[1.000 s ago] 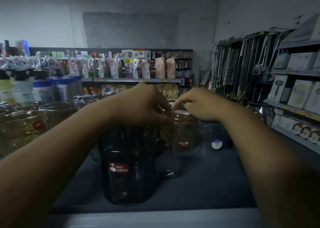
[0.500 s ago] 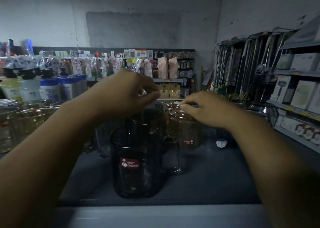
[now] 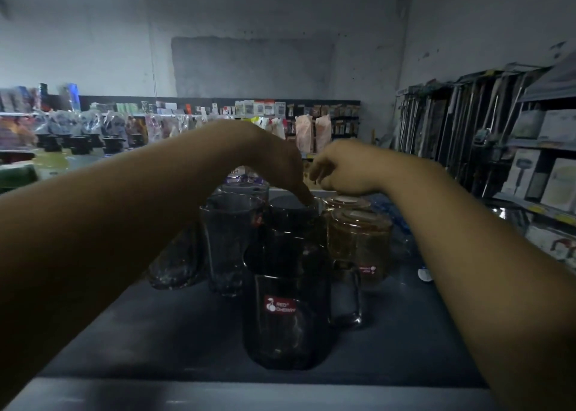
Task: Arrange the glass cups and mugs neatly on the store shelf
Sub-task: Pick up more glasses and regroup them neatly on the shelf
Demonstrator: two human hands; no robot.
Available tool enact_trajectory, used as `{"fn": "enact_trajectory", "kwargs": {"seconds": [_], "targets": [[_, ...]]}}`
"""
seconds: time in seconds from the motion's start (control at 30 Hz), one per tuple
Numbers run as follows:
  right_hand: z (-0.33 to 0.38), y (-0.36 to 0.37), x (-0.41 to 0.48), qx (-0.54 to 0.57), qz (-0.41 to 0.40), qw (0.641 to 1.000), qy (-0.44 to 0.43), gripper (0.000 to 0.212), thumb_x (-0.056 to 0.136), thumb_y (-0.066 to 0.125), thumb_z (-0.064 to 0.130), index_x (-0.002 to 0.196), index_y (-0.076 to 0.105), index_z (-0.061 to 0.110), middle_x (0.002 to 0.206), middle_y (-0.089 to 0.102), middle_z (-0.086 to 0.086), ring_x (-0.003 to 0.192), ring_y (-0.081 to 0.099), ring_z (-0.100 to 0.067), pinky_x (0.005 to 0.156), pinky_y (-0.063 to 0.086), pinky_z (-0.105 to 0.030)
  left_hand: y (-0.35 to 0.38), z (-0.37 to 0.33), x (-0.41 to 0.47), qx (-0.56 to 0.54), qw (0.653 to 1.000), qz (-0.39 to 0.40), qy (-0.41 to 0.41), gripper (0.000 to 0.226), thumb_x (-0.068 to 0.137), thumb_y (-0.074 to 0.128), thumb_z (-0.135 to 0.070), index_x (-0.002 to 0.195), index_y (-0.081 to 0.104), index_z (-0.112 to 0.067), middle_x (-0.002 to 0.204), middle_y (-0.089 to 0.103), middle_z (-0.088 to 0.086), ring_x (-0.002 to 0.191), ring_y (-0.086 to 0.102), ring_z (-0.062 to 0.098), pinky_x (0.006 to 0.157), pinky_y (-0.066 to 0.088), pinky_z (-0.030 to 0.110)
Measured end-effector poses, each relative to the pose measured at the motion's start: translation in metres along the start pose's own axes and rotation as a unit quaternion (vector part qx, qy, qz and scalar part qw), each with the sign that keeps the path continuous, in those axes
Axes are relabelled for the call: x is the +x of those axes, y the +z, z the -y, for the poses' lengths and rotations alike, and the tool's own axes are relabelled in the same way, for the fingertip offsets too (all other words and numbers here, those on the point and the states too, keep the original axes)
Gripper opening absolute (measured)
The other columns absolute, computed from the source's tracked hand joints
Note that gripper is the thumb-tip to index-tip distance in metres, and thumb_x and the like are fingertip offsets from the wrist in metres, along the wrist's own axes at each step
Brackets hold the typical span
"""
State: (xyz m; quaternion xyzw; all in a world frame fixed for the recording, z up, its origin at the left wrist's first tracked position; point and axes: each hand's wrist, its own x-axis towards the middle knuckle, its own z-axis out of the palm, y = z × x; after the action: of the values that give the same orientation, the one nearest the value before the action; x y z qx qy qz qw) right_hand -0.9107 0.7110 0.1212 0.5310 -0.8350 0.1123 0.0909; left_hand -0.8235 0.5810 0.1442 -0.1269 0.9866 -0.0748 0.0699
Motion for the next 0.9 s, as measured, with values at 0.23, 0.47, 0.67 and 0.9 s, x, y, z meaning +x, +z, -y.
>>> {"fn": "enact_trajectory", "kwargs": {"seconds": [0.23, 0.47, 0.67, 0.9], "targets": [[-0.014, 0.034, 0.007, 0.095, -0.09, 0.991, 0.023, 0.023, 0.095, 0.066, 0.014, 0.117, 0.069, 0.019, 0.112, 0.067, 0.0, 0.102, 0.063, -0.017, 0.079, 0.046, -0.027, 0.003, 0.004, 0.042, -0.01, 0.995, 0.092, -0.026, 0.045, 0.09, 0.056, -0.068, 0.099, 0.062, -0.023, 0.104, 0.072, -0.001, 0.09, 0.067, 0.014, 0.067, 0.048, 0.03], [-0.027, 0.036, -0.002, 0.148, -0.17, 0.974, 0.03, 0.008, 0.097, 0.065, 0.023, 0.104, 0.069, 0.023, 0.094, 0.067, 0.007, 0.084, 0.06, -0.003, 0.063, 0.041, -0.019, 0.006, 0.01, 0.042, -0.058, 0.997, 0.046, 0.015, 0.041, 0.089, 0.063, -0.059, 0.102, 0.068, -0.02, 0.095, 0.071, 0.001, 0.097, 0.066, 0.022, 0.072, 0.045, 0.032], [-0.023, 0.038, 0.001, 0.221, -0.221, 0.948, 0.056, 0.009, 0.097, 0.065, 0.021, 0.104, 0.071, 0.021, 0.098, 0.068, 0.007, 0.086, 0.059, -0.002, 0.064, 0.039, -0.018, -0.01, 0.024, 0.019, -0.141, 0.988, -0.062, 0.022, 0.039, 0.092, 0.058, -0.058, 0.092, 0.069, -0.02, 0.093, 0.07, -0.001, 0.092, 0.065, 0.02, 0.073, 0.049, 0.031], [-0.011, 0.032, 0.001, 0.461, -0.219, 0.848, 0.143, 0.038, 0.094, 0.065, 0.048, 0.119, 0.061, 0.02, 0.109, 0.066, 0.0, 0.095, 0.065, -0.016, 0.09, 0.056, -0.041, -0.017, 0.052, -0.025, -0.354, 0.912, -0.209, -0.005, 0.038, 0.095, 0.06, -0.045, 0.098, 0.073, -0.009, 0.097, 0.074, 0.008, 0.084, 0.071, 0.028, 0.07, 0.056, 0.032]]}}
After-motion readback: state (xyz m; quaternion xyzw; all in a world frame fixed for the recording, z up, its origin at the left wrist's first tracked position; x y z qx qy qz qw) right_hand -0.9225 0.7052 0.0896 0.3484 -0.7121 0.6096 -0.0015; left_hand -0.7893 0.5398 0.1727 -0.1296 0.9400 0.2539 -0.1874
